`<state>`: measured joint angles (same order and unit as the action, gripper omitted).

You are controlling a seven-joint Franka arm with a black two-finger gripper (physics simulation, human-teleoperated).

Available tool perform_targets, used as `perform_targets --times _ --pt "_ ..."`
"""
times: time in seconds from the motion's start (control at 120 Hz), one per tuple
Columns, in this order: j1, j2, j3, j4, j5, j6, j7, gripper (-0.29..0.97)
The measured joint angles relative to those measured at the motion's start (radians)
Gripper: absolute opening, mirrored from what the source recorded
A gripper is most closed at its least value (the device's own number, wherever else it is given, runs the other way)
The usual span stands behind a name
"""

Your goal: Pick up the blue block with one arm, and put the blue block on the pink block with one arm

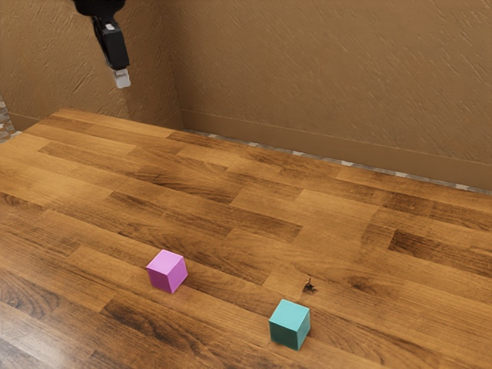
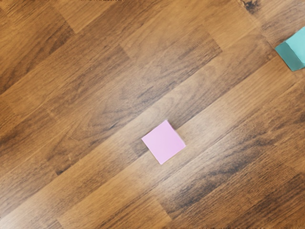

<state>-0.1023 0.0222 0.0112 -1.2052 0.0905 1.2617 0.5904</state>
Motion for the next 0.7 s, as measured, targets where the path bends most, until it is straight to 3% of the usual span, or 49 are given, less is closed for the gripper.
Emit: perform_targets --times 0.2,0.358,0.55,0.7 --pt "-0.039 0.004 -0.018 -0.031 0.001 -0.017 0.046 0.68" --pt "0.001 -0.168 -0.058 -0.303 -0.001 0.036 0.1 0.68" --pt "-0.017 -0.124 -0.233 -0.391 -0.045 0.112 0.215 0.68" --pt "-0.044 -0.097 -0.272 -0.622 -0.12 0.274 0.288 0.68"
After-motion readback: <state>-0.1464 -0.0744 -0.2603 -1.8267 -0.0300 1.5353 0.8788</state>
